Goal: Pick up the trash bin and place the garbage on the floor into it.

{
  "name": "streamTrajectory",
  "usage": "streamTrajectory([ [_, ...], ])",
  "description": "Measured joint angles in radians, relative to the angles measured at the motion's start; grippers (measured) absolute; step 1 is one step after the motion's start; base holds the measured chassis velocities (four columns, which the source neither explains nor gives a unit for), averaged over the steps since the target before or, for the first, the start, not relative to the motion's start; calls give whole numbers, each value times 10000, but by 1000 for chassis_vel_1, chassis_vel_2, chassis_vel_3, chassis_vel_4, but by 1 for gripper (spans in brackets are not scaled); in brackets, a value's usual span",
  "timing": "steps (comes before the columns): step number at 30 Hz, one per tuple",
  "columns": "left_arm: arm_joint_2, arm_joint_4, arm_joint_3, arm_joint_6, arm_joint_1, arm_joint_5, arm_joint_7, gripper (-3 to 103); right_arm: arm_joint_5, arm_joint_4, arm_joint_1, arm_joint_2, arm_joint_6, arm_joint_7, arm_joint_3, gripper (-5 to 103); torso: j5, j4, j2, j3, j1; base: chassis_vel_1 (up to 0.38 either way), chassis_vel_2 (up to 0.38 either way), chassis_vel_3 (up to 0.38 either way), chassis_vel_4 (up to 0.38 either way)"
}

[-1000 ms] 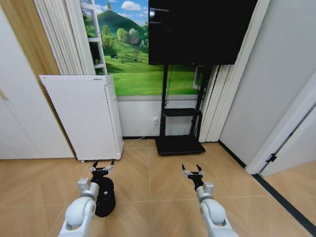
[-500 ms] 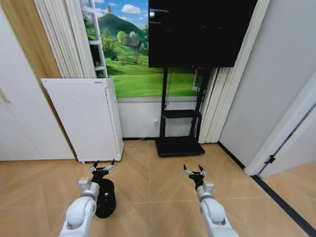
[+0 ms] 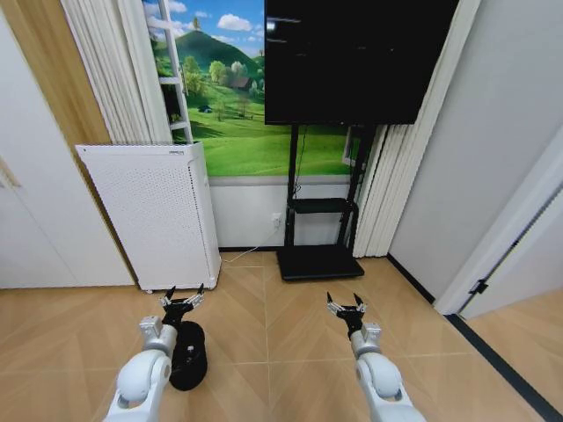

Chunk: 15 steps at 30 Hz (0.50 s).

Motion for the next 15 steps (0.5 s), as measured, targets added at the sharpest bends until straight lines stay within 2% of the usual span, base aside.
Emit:
streamTrajectory([
  [15,112,81,-80,11,-57,-164,33,100,1,-1,-2,0,5,-11,1,100,0,1,633,394,241,0,0,0,0],
])
